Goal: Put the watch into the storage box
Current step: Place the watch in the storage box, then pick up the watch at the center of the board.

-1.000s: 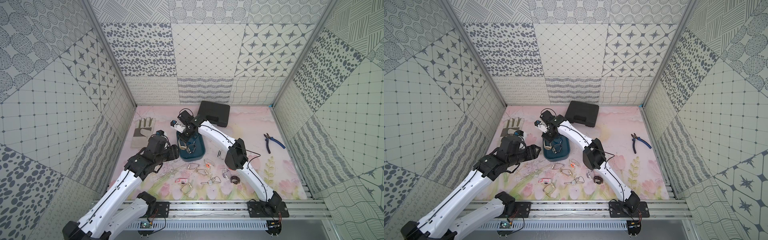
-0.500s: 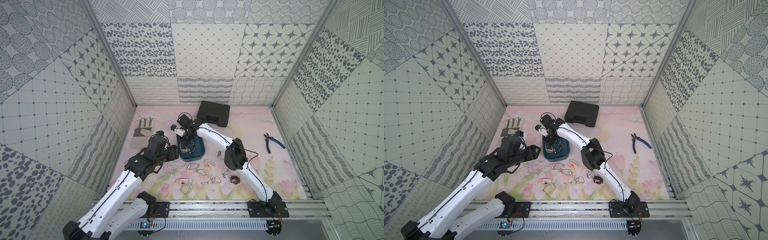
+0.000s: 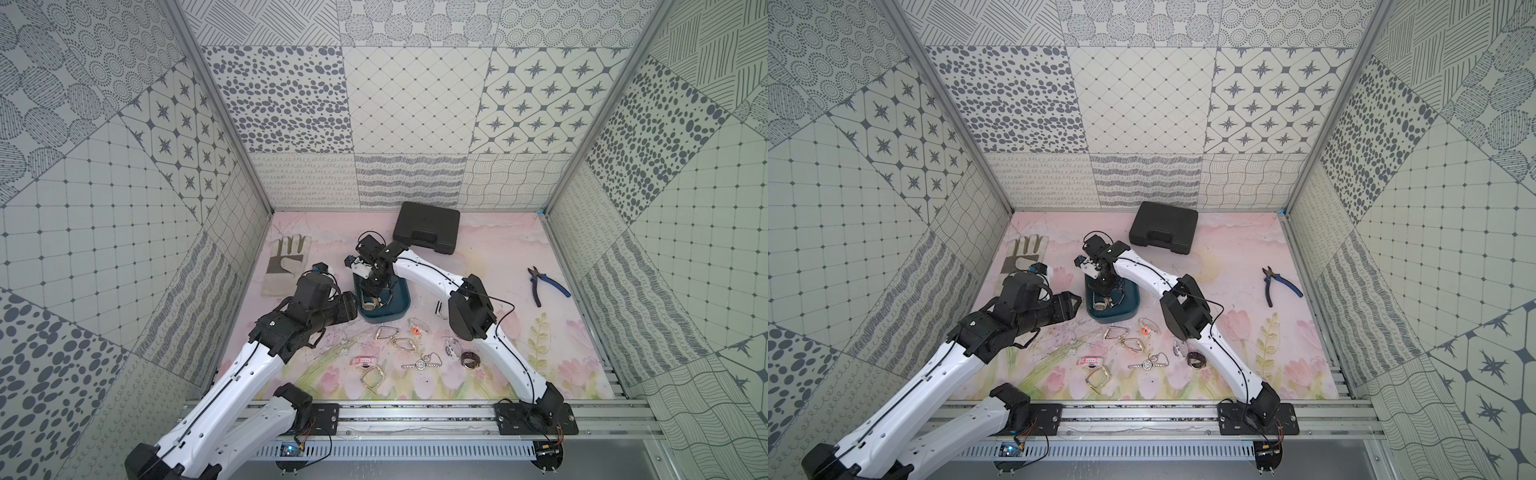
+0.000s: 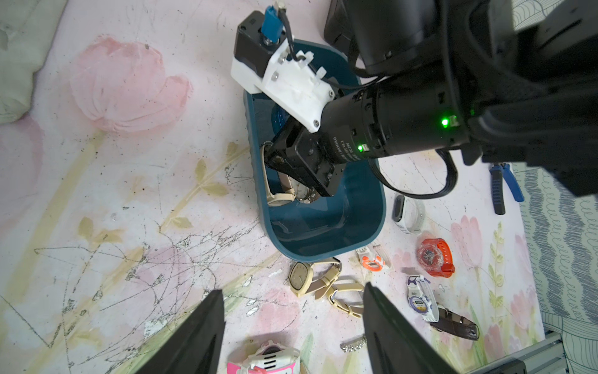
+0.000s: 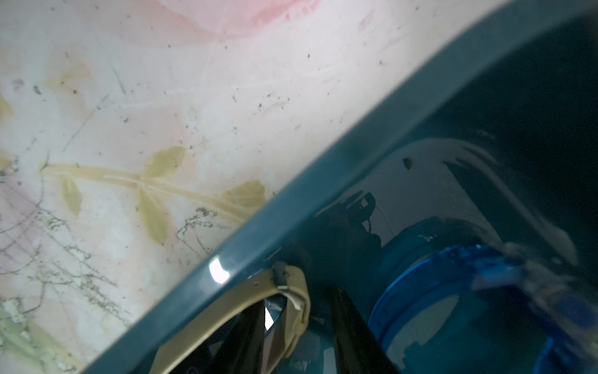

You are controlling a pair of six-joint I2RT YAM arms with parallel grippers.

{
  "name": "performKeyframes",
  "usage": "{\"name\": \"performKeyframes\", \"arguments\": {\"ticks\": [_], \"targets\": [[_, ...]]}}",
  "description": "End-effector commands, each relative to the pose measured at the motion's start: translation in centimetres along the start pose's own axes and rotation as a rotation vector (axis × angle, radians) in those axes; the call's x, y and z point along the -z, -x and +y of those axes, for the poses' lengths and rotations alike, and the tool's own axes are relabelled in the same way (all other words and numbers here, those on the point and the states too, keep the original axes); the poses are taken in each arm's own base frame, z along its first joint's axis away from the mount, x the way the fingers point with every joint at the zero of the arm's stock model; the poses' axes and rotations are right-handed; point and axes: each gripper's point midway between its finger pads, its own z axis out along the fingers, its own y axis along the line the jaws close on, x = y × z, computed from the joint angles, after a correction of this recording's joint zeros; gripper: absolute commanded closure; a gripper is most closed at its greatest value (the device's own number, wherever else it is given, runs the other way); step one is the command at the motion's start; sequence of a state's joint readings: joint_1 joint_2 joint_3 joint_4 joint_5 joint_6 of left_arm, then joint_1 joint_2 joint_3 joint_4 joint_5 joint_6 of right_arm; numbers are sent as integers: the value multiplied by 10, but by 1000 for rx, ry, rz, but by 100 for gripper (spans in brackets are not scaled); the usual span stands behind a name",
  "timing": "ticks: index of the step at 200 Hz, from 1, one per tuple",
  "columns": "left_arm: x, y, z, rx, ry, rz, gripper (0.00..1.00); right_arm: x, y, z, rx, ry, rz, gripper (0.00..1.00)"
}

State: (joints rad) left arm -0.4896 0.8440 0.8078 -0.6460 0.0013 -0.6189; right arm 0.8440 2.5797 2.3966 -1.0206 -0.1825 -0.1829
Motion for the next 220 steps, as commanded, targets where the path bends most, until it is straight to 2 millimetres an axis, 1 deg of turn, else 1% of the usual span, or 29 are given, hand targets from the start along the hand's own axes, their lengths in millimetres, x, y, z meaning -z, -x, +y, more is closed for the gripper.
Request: {"name": "performKeyframes", "arguments": {"ticks": [1, 15, 35, 42, 46, 49, 60, 64, 82, 94, 106, 108, 117, 132, 144, 156, 163, 173, 192, 207, 220], "targets": [[4, -1, -6, 6, -32, 9, 29, 63, 43, 10, -38, 66, -191, 60], [11, -2, -8, 10, -52, 3, 28, 80, 47, 11, -78, 121, -237, 59], [22, -4, -11, 20, -79, -1, 28, 116, 55, 12, -138, 203, -329, 58], [25, -6, -11, 23, -88, 2, 28, 129, 57, 9, -164, 225, -364, 54], [27, -8, -12, 23, -95, 7, 28, 132, 56, 7, -182, 240, -376, 52], [28, -9, -12, 25, -96, 12, 28, 142, 57, 8, -191, 261, -398, 50], [31, -15, -12, 32, -106, 33, 28, 160, 57, 5, -221, 286, -442, 47], [31, -19, -12, 35, -106, 43, 28, 169, 56, 3, -232, 291, -459, 46], [31, -36, -8, 47, -96, 99, 29, 195, 49, -2, -267, 281, -505, 46], [31, -50, -2, 46, -61, 145, 29, 211, 38, -5, -282, 243, -515, 46], [34, -64, 4, 41, -35, 184, 30, 223, 25, -11, -302, 191, -515, 46], [34, -66, 4, 37, -36, 191, 31, 222, 21, -11, -307, 187, -510, 46], [37, -77, 3, 36, -47, 214, 32, 229, 12, -14, -323, 174, -513, 46], [37, -97, -4, 20, -92, 255, 33, 234, -7, -19, -362, 150, -505, 46], [30, -115, -7, -11, -89, 292, 33, 235, -22, -22, -385, 134, -501, 46], [18, -132, -5, -72, -36, 322, 33, 236, -33, -23, -398, 127, -509, 46], [12, -142, -8, -112, -5, 342, 33, 237, -37, -22, -402, 123, -514, 46], [5, -155, -16, -167, 24, 375, 34, 238, -42, -23, -411, 114, -514, 46], [0, -166, -17, -222, 95, 400, 39, 240, -48, -23, -418, 109, -513, 46], [-3, -178, -26, -274, 63, 424, 43, 240, -52, -22, -416, 106, -509, 46], [-7, -195, -37, -354, 19, 454, 44, 240, -55, -21, -412, 100, -507, 46]]}}
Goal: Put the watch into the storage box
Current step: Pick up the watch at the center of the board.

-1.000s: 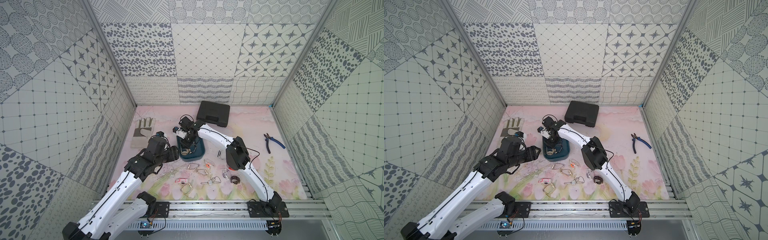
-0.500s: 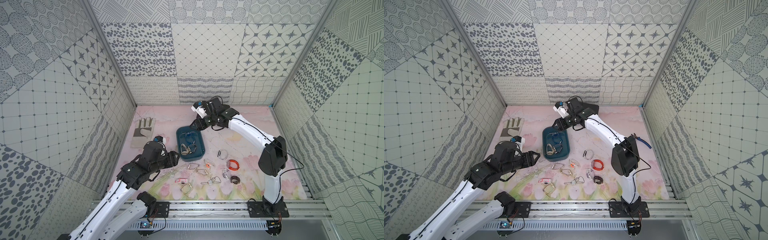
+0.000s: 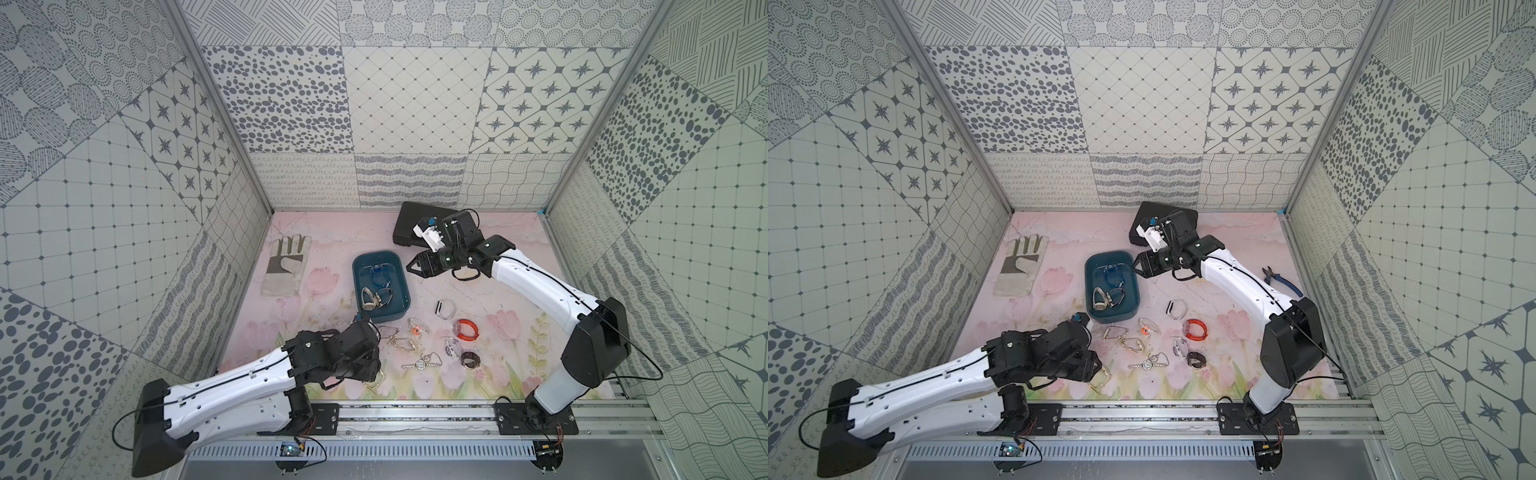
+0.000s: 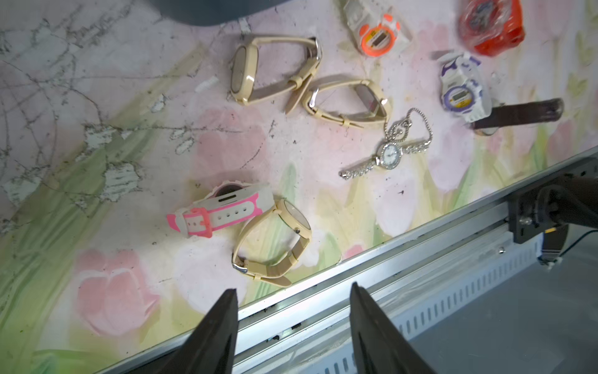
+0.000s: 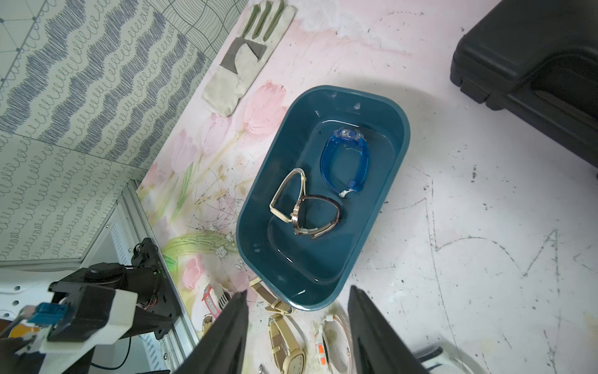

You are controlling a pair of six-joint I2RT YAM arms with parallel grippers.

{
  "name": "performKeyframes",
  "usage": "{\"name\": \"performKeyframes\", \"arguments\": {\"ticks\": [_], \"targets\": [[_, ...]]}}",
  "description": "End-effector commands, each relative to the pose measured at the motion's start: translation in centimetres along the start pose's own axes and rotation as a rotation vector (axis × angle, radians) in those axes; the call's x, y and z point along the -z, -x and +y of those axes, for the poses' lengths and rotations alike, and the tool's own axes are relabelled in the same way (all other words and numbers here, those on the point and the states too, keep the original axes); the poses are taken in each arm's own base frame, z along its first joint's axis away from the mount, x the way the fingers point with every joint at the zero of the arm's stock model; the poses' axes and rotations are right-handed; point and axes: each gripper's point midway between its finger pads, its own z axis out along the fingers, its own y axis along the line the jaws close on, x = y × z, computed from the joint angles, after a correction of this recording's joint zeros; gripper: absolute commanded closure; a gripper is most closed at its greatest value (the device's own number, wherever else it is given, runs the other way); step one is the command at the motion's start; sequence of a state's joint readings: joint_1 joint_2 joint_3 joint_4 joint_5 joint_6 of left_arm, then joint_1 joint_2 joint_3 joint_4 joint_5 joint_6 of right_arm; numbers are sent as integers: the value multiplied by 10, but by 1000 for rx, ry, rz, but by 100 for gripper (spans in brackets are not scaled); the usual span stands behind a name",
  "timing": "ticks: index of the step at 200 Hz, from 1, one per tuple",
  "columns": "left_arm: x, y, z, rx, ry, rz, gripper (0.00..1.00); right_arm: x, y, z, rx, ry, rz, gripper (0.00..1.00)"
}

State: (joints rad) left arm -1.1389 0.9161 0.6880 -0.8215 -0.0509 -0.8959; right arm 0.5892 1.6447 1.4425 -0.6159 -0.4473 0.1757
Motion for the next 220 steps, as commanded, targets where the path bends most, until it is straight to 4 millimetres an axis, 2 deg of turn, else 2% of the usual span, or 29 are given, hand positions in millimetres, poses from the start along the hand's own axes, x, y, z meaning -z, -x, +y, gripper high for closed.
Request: {"name": "performKeyframes", "arguments": {"ticks": [1, 27, 45, 94, 151, 196, 220], "targets": [[-19, -11, -16, -81, 39, -5, 44, 13, 13, 7, 34, 0, -71, 46], [-40, -32, -29, -251, 54, 41, 51, 16, 12, 6, 44, -7, -80, 46], [-53, -38, -22, -288, 113, 76, 52, 17, 11, 6, 45, -8, -83, 46], [-63, -35, -5, -318, 246, 84, 53, 19, 9, 6, 48, -15, -86, 46], [-71, -29, -9, -361, 275, 72, 54, 20, 6, 5, 45, -20, -83, 47], [-80, -30, -5, -360, 288, 99, 58, 23, 7, 5, 53, -25, -88, 47], [-83, -28, 0, -337, 276, 99, 65, 22, 6, 4, 55, -33, -86, 47]]}}
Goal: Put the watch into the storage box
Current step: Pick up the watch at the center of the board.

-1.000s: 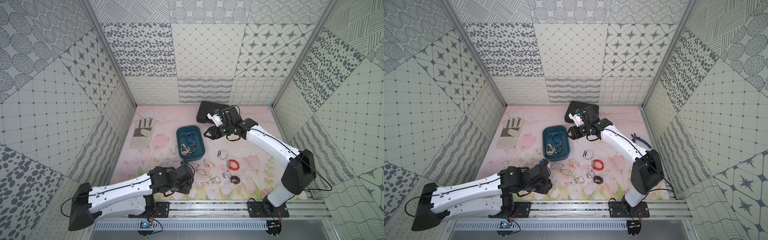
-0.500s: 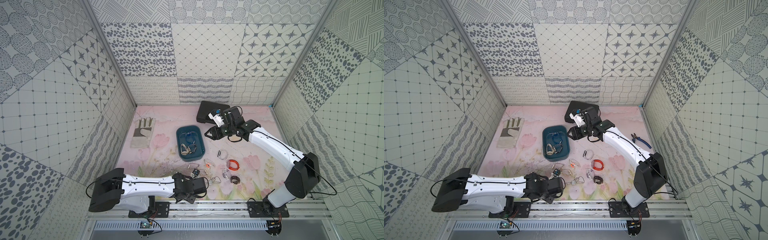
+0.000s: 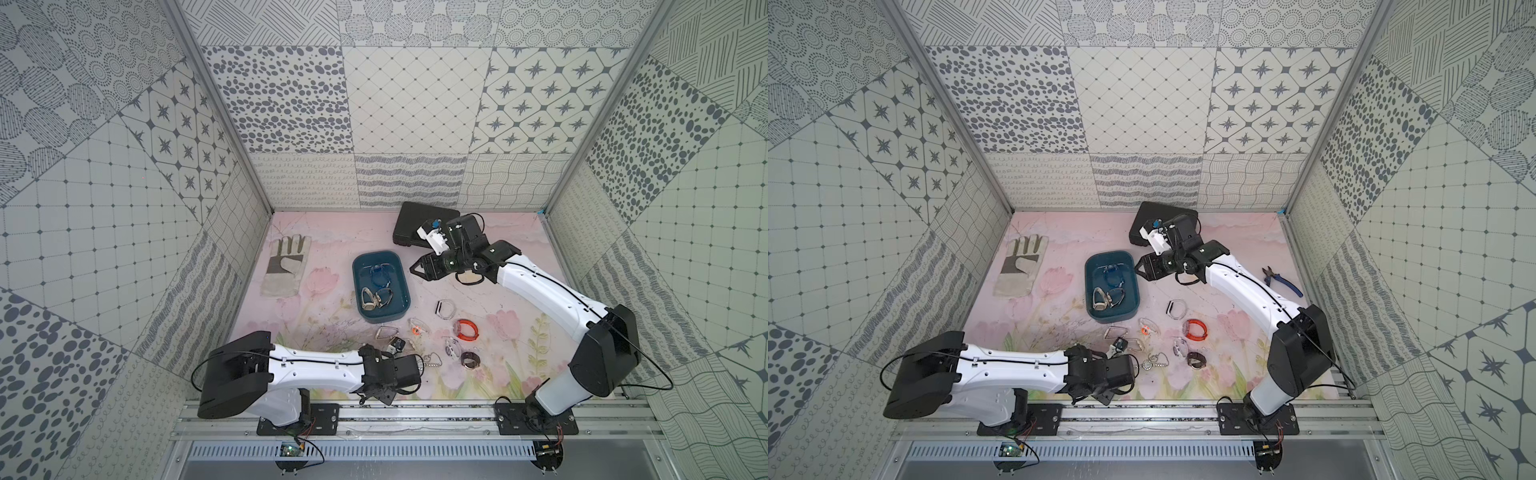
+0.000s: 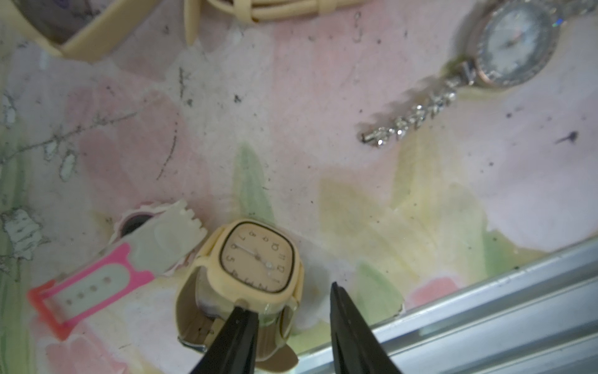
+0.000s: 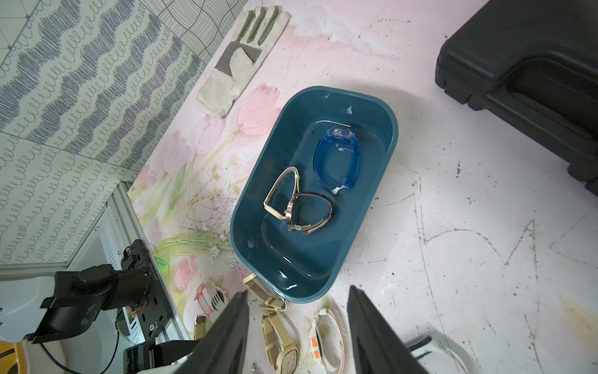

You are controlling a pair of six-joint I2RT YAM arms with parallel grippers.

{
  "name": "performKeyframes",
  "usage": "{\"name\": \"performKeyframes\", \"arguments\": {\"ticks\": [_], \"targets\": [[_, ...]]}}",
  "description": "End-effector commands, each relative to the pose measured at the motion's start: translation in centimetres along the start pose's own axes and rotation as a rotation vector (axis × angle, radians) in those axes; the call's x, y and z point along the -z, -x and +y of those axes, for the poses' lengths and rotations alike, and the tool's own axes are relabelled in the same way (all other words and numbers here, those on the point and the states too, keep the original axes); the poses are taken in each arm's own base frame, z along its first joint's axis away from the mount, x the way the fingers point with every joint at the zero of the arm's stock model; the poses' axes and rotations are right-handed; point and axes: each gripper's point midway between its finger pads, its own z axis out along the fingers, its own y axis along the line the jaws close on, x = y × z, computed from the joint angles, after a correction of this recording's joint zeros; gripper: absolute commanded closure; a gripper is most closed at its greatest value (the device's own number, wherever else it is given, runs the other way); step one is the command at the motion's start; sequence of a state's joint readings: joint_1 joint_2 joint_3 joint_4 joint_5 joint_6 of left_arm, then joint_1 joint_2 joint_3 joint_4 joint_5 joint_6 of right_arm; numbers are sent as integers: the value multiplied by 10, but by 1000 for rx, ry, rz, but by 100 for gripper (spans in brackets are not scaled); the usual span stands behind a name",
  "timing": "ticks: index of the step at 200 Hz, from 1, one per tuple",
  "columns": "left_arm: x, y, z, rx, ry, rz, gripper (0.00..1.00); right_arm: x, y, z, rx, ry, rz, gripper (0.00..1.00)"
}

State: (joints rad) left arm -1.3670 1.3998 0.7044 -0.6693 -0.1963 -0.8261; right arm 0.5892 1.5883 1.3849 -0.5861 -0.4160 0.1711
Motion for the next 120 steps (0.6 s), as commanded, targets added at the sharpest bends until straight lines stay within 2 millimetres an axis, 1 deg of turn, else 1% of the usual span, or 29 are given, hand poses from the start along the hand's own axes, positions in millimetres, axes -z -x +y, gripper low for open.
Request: {"name": "performKeyframes", "arguments": {"ticks": [1, 18, 35, 55, 69, 84, 103, 120], "targets": [[-5, 6, 7, -6, 11, -23, 65, 12, 10, 4, 37, -7, -55, 47], [-7, 5, 10, 4, 8, -15, 73, 12, 9, 3, 36, -12, -54, 47], [-10, 4, 13, 14, 5, -2, 83, 13, 9, 3, 41, -16, -53, 47], [-14, 3, 14, 22, -1, 9, 91, 21, 11, 0, 42, -60, -59, 47], [-12, 5, 11, 15, -9, 12, 97, 28, 15, 3, 53, -56, -84, 47], [-6, 9, 6, 5, -26, 12, 100, 31, 15, 4, 55, -58, -85, 47], [5, 13, -1, -8, -49, 22, 100, 32, 16, 3, 58, -67, -88, 47], [19, 18, -10, -13, -97, 22, 100, 34, 16, 1, 60, -79, -91, 47]]}}
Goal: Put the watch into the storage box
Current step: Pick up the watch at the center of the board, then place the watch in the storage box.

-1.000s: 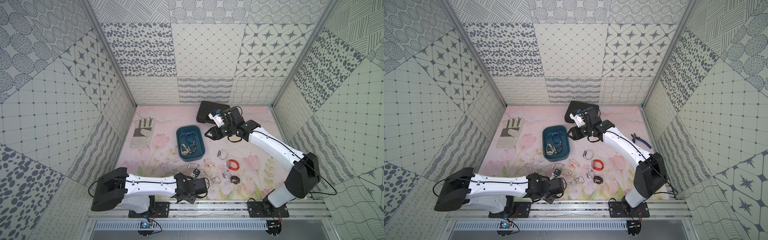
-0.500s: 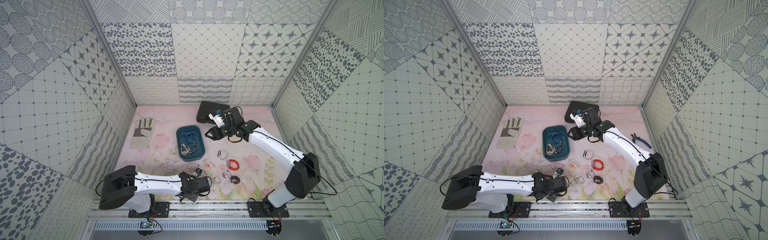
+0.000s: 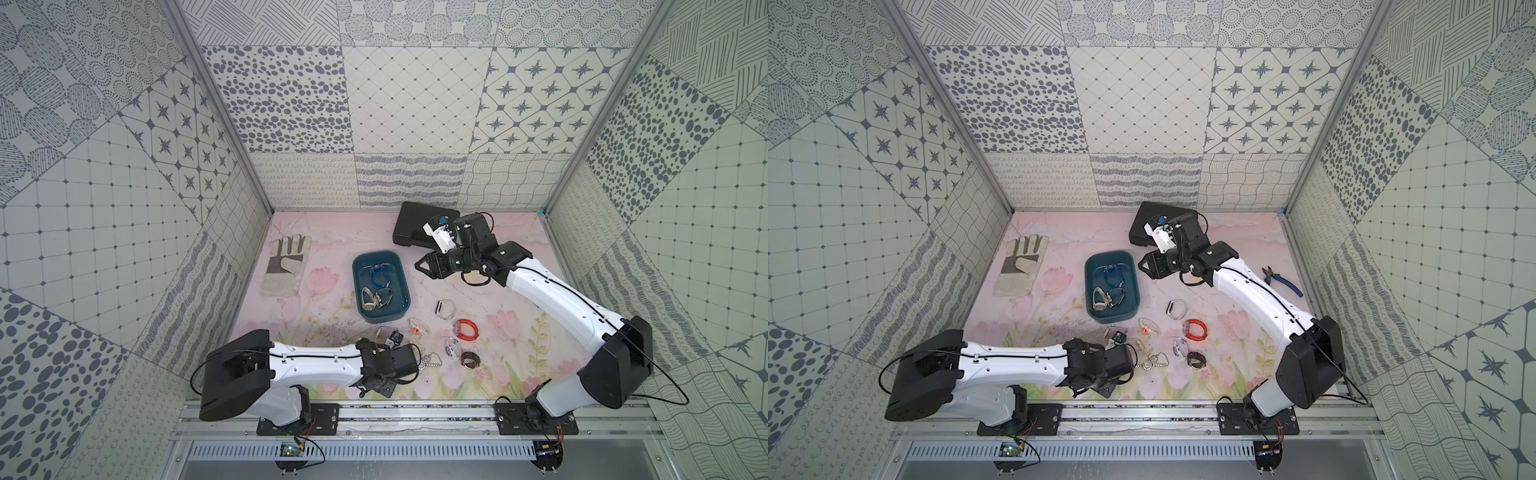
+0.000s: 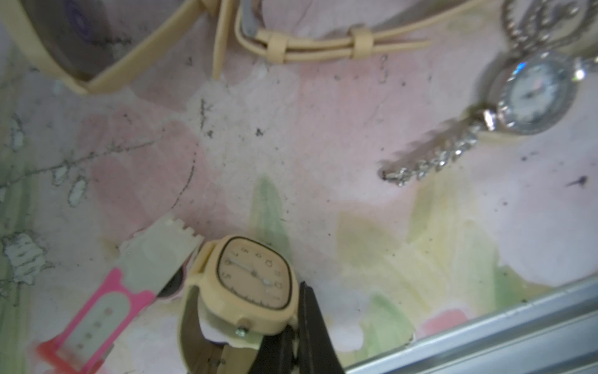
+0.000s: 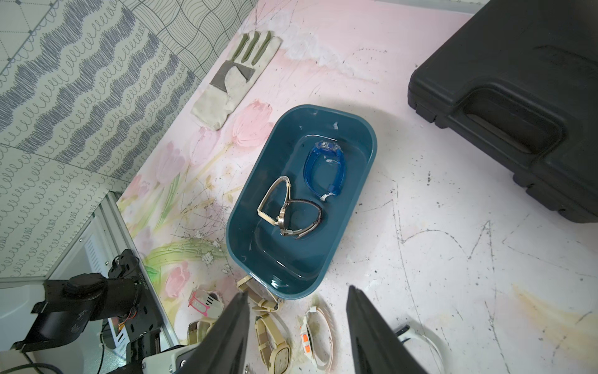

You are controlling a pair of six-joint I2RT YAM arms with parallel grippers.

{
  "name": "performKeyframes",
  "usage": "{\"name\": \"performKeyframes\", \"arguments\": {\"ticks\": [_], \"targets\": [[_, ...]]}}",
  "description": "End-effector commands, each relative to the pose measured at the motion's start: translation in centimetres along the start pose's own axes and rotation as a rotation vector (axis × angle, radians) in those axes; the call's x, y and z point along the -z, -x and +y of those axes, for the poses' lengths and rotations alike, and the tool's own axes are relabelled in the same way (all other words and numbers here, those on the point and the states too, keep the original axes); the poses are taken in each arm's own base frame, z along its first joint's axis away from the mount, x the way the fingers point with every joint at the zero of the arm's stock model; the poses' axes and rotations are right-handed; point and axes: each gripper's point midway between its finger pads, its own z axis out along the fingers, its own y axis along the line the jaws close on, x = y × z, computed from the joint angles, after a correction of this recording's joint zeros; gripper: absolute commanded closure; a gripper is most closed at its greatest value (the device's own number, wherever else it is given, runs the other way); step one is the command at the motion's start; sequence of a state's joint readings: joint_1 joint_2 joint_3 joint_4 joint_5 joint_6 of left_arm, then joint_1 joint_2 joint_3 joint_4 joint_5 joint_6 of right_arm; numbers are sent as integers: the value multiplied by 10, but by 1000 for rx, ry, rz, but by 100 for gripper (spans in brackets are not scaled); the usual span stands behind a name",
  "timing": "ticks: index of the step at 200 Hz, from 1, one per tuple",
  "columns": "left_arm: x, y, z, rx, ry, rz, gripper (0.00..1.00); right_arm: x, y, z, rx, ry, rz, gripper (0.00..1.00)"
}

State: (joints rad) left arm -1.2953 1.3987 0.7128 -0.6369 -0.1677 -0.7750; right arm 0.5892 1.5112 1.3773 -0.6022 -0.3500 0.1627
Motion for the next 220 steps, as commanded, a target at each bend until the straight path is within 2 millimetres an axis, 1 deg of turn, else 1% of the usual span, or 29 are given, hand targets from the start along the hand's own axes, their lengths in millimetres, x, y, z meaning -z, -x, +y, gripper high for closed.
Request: {"name": "performKeyframes", "arguments": {"ticks": [1, 17, 31, 45, 53, 77, 89, 99, 117, 127, 152, 164, 175, 198, 220], "targets": [[20, 3, -14, -40, -66, 29, 100, 8, 8, -1, 31, -22, -33, 47], [36, 6, -22, -41, -119, 25, 100, 9, 9, -4, 26, -25, -37, 47], [54, 11, -27, -45, -163, 7, 100, 10, 10, -8, 15, -27, -44, 47], [76, 19, -28, -47, -184, -28, 100, 12, 13, -12, -4, -28, -55, 47], [87, 24, -24, -36, -181, -45, 100, 13, 14, -16, -23, -31, -64, 47], [117, 53, -13, -12, -174, -126, 100, 16, 15, -28, -83, -56, -83, 47], [125, 70, -3, 4, -156, -162, 100, 20, 15, -35, -102, -77, -99, 47], [130, 87, 6, 25, -153, -182, 100, 24, 14, -38, -111, -77, -105, 47], [130, 120, 22, 44, -118, -222, 100, 33, 7, -44, -116, -100, -112, 47], [126, 137, 33, 55, -79, -231, 100, 36, 2, -47, -120, -103, -114, 47], [117, 180, 44, 54, -43, -264, 100, 40, -11, -52, -136, -113, -103, 47], [112, 197, 47, 47, -41, -265, 100, 41, -15, -55, -137, -124, -98, 47], [104, 210, 54, 46, -14, -259, 100, 43, -18, -55, -135, -129, -98, 47], [81, 230, 51, 26, -43, -241, 100, 45, -22, -58, -132, -142, -97, 47], [59, 240, 59, 31, -17, -205, 100, 44, -26, -59, -134, -145, -95, 47]]}}
